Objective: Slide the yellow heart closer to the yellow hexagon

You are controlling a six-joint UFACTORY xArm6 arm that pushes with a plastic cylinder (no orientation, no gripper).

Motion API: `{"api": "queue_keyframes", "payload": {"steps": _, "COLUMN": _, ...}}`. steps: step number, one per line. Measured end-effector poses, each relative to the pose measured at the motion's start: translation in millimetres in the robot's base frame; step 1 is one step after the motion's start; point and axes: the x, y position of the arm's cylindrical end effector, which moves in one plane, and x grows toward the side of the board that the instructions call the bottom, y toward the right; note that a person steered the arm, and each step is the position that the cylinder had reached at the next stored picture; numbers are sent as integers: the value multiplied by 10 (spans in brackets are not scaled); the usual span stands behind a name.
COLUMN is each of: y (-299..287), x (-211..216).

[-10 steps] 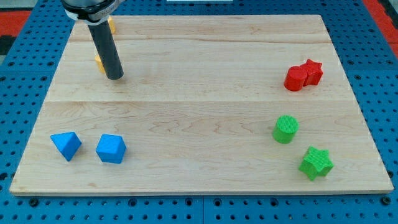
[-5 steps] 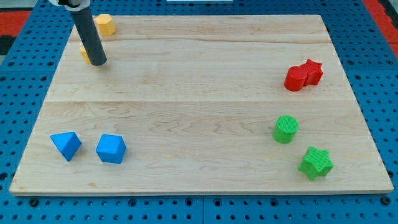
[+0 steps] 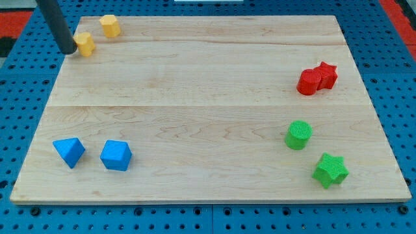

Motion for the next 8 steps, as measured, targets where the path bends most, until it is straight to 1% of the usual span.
{"api": "queue_keyframes", "payload": {"steps": 3, "y": 711, "x": -15}}
{"api": "queue_keyframes", "payload": {"steps": 4, "y": 847, "x": -59}}
{"api": "queue_keyframes", "payload": {"steps": 5, "y": 847, "x": -262}}
{"api": "queue_keyframes", "payload": {"steps": 6, "y": 855, "x": -373}}
{"api": "queue_keyframes", "payload": {"steps": 8, "y": 1157, "x": -125}}
